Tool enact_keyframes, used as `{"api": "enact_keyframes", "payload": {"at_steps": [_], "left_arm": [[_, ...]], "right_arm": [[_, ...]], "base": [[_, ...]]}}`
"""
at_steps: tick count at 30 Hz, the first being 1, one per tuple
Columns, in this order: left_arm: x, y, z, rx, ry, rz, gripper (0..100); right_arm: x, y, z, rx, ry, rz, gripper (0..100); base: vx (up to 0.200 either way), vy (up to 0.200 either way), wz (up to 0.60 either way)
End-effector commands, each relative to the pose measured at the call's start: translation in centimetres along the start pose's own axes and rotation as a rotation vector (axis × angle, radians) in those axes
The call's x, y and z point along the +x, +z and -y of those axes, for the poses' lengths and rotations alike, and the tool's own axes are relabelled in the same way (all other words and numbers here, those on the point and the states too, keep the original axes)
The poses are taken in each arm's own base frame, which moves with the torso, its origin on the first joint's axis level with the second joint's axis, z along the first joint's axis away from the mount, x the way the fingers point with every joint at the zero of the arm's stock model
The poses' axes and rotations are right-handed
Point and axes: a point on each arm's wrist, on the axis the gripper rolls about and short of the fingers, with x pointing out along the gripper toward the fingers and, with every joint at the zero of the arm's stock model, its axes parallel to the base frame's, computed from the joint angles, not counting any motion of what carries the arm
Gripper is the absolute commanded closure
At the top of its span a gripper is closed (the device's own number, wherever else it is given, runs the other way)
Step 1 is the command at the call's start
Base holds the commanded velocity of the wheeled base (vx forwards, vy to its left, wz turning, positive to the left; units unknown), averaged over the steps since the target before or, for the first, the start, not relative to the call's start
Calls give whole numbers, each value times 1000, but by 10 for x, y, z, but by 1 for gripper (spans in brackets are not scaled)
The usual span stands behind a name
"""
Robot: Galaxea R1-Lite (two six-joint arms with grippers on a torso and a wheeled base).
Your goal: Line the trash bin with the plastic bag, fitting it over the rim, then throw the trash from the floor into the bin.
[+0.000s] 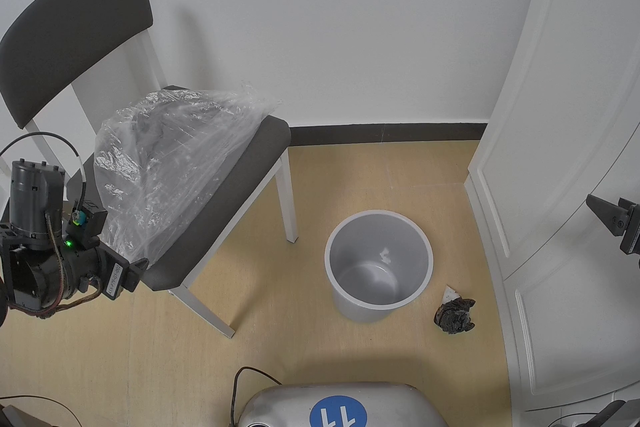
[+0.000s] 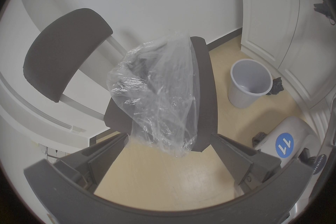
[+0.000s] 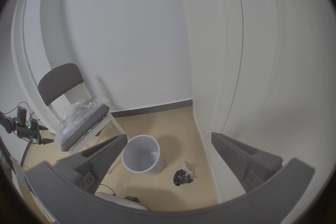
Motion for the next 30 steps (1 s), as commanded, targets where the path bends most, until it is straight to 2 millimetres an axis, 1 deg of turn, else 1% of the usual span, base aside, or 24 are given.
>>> {"api": "enact_keyframes", "payload": {"at_steps": [1, 7, 12, 20, 22, 28, 30], "left_arm": [[9, -1, 4, 14, -12, -32, 0], [14, -1, 5, 19, -5, -51, 0], [23, -3, 6, 32, 51, -100, 0], [32, -4, 9, 38, 51, -122, 0], [40, -3, 8, 26, 69, -116, 0], [51, -3, 3, 26, 109, -127, 0], [60, -5, -2, 39, 134, -142, 0]], "right_arm": [[0, -1, 0, 0, 1, -3, 0], [-1, -1, 0, 0, 0, -1, 0], [0, -2, 0, 0, 1, -6, 0], [0, -3, 0, 0, 1, -7, 0], [-1, -2, 0, 0, 0, -6, 0], [0, -3, 0, 0, -1, -9, 0], [0, -2, 0, 0, -1, -7, 0]], "base": [[0, 0, 0], [0, 0, 0], [0, 0, 0], [0, 0, 0], [0, 0, 0], [0, 0, 0], [0, 0, 0]]}}
